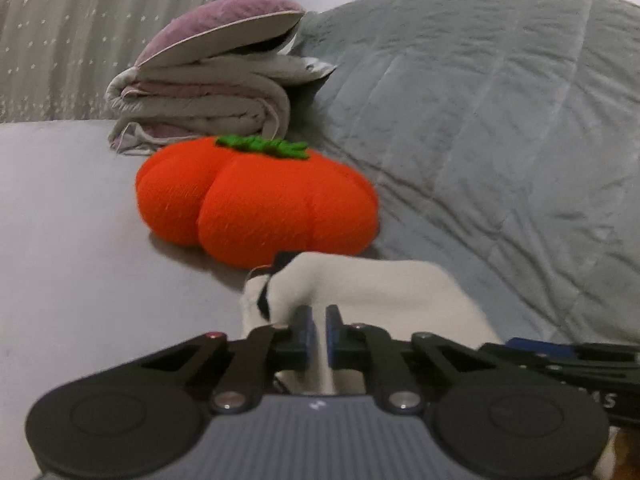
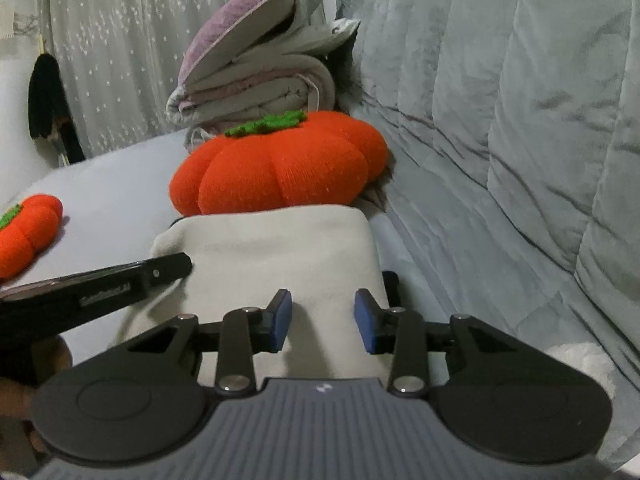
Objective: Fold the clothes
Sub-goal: 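Lift the folded bundle with both grippers and carry it toward the orange pumpkin pillow, then lower the bundle onto the bed and open both grippers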
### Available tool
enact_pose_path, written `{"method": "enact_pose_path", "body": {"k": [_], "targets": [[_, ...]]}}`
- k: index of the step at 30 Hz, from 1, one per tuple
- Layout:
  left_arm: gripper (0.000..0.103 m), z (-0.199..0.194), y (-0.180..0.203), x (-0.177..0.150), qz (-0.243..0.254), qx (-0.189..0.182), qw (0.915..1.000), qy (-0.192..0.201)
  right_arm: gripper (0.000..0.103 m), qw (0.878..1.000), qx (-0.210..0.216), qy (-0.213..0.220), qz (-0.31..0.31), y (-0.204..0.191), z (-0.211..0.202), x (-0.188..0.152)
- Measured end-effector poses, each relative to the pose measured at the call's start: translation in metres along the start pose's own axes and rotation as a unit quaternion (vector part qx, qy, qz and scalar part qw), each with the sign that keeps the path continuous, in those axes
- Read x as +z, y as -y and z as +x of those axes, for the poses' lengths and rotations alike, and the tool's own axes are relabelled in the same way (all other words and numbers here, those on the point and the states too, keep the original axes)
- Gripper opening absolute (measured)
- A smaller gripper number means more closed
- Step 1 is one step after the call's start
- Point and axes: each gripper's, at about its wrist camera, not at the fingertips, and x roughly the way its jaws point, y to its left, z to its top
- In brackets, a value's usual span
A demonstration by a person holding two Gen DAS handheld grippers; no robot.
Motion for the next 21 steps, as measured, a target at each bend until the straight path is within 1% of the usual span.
{"method": "enact_pose_path", "body": {"k": [2, 6, 11, 19, 21], "targets": [[0.002, 0.003, -0.002, -0.002, 0.001, 0.006, 1.0, -0.004, 0.039, 1.0, -0.002, -0.003, 0.0, 0.0, 0.002, -0.002], [0.002, 0.008, -0.002, -0.004, 0.006, 0.016, 0.9997, -0.018, 0.039, 1.0, -0.005, -0.004, 0.004, 0.001, 0.006, -0.008], [0.002, 0.011, -0.006, -0.004, -0.004, 0.01, 0.9996, -0.025, 0.039, 1.0, -0.009, -0.006, 0.009, 0.001, 0.01, -0.014], [0.002, 0.014, 0.001, -0.009, 0.024, 0.023, 0.999, -0.029, 0.039, 1.0, -0.022, -0.012, 0.008, -0.003, 0.015, -0.018], [0.002, 0.015, 0.005, -0.006, 0.043, 0.025, 0.9982, -0.034, 0.039, 0.999, -0.032, -0.018, -0.001, -0.006, 0.018, -0.016]]}}
